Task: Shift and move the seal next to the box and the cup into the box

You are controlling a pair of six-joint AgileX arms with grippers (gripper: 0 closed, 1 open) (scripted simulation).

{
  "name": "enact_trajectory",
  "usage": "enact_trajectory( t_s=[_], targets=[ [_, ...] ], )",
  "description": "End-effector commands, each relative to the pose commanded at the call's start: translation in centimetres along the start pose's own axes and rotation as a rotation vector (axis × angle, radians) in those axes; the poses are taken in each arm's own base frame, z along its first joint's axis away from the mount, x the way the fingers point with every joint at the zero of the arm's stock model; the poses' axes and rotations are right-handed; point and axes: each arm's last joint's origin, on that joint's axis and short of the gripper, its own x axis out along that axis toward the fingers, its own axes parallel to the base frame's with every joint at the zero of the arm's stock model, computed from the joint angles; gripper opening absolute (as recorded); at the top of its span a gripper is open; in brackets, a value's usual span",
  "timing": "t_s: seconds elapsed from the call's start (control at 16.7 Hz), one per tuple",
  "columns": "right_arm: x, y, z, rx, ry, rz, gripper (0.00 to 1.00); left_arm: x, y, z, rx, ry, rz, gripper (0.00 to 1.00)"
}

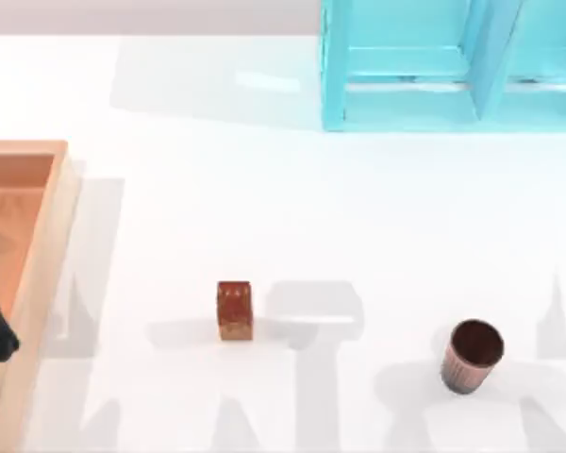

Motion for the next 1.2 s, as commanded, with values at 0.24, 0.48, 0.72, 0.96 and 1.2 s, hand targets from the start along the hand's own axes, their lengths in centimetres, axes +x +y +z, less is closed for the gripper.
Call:
enact_trajectory(
  t_s=[0.24,0.48,0.72,0.96,1.2],
  targets=[
    [0.0,0.0,0.0,0.000,0.000,0.000,1.00,0.0,-0.1,0.4,-0.011,0.025,-0.012,1.00],
    [0.0,0.0,0.0,0.000,0.000,0.000,1.00,0.6,-0.8,2.9,-0.066,0.171,-0.068,1.00],
    [0.0,0.0,0.0,0.000,0.000,0.000,1.00,3.0,-2.4,6.3,-0.131,0.441,-0.134,1.00],
    [0.0,0.0,0.0,0.000,0.000,0.000,1.00,7.1,-5.3,9.2,-0.168,0.742,-0.178,1.00],
    [0.0,0.0,0.0,0.000,0.000,0.000,1.00,11.9,-9.9,9.9,-0.158,1.042,-0.174,1.00]
  ],
)
